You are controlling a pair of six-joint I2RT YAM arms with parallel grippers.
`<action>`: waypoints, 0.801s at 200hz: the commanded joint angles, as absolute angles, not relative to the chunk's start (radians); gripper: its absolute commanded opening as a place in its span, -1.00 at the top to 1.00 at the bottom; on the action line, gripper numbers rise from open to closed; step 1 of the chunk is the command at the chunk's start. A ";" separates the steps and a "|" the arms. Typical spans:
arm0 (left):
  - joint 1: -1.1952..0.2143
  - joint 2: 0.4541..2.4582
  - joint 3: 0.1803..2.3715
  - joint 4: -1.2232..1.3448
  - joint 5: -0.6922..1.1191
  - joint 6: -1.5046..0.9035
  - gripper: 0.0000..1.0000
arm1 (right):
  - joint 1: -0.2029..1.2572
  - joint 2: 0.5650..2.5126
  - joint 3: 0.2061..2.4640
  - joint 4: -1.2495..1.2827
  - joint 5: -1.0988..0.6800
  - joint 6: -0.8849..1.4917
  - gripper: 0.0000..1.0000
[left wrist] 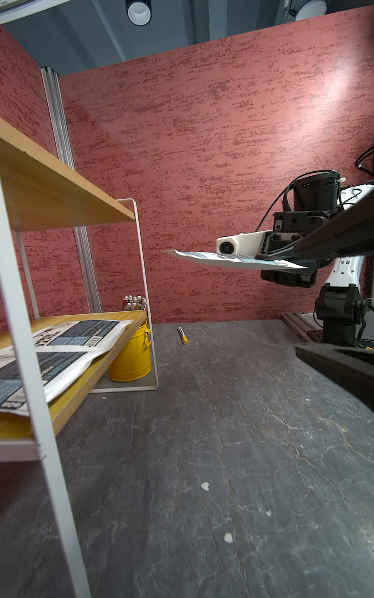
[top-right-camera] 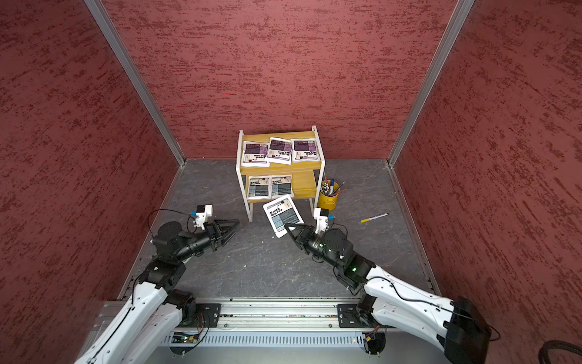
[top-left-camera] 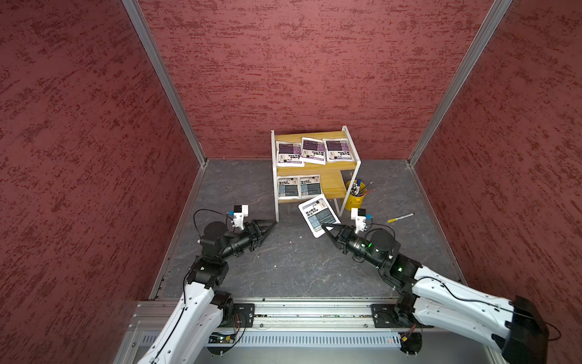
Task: Place the bagged coffee beans on the shelf by color
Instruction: Place the bagged coffee beans on the shelf.
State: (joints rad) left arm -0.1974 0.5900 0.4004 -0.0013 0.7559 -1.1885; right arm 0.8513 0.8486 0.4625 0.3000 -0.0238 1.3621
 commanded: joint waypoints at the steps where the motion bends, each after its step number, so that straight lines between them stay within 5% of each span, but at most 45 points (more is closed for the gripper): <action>1: -0.170 0.567 0.384 -0.059 0.814 -1.159 0.08 | 0.779 0.835 0.484 0.178 0.025 1.363 0.92; 77: -0.133 0.537 0.385 -0.134 0.844 -1.120 0.07 | 0.571 1.055 0.683 0.209 -0.146 1.318 0.92; 160: -0.111 0.515 0.373 -0.176 0.867 -1.107 0.07 | 0.521 1.279 0.811 0.334 -0.183 1.326 0.92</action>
